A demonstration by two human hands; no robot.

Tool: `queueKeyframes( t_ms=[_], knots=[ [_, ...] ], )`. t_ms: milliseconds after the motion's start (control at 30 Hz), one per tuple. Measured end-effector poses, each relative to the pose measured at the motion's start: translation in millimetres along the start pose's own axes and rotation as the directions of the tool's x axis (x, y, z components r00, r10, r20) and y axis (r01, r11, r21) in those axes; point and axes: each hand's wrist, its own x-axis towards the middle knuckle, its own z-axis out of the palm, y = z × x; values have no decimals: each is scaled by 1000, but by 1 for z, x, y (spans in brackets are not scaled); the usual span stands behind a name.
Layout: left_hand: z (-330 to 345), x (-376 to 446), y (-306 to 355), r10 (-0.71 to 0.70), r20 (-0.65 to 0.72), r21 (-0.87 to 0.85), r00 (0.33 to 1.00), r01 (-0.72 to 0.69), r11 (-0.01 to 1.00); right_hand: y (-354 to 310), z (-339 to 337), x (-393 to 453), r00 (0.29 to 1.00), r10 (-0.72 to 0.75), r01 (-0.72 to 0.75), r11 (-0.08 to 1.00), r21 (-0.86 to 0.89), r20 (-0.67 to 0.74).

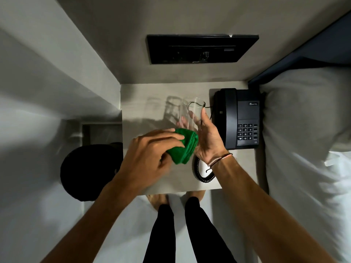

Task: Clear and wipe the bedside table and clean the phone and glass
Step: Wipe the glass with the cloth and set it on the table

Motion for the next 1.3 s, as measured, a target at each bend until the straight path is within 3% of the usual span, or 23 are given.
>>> queueKeyframes(
  t_ms=[100, 200, 267, 500, 667, 800, 933, 1067, 1200, 1300],
  knots=[
    [-7, -1, 6, -1, -76, -58, 997, -3, 998, 4, -3, -2, 1000, 22, -22, 999, -38, -7],
    [-9, 13, 11, -43, -221, 14, 974, 48, 999, 9, 4, -6, 998, 61, -57, 992, -114, 33],
    [-8, 28, 10, -92, -272, 80, 958, 117, 990, 11, 11, -10, 995, 89, -85, 994, -74, 54],
    [10, 29, 11, -27, -172, 165, 985, 56, 985, 9, 21, -7, 994, 67, -75, 994, 83, 91],
    [17, -12, 21, 33, -134, 176, 990, -9, 984, -3, 21, -1, 1000, 23, -24, 998, 56, 13],
    [12, -18, 20, 23, -286, 87, 958, 2, 996, 0, 16, 1, 1000, 16, -16, 999, 32, -6],
    [2, 10, 21, -38, -383, 153, 923, 104, 983, 16, 15, -5, 999, 41, -41, 999, -13, 15],
    [-2, 36, 14, -96, -239, 211, 966, 148, 966, 27, 29, -19, 997, 44, -42, 999, -25, 57],
    [2, 19, 13, -50, -144, 232, 988, 83, 969, 27, 29, -24, 990, 128, -135, 982, 133, 66],
    [6, -8, 16, -2, -114, 208, 993, 26, 978, 26, 20, -18, 992, 117, -121, 984, 133, 36]
  ],
)
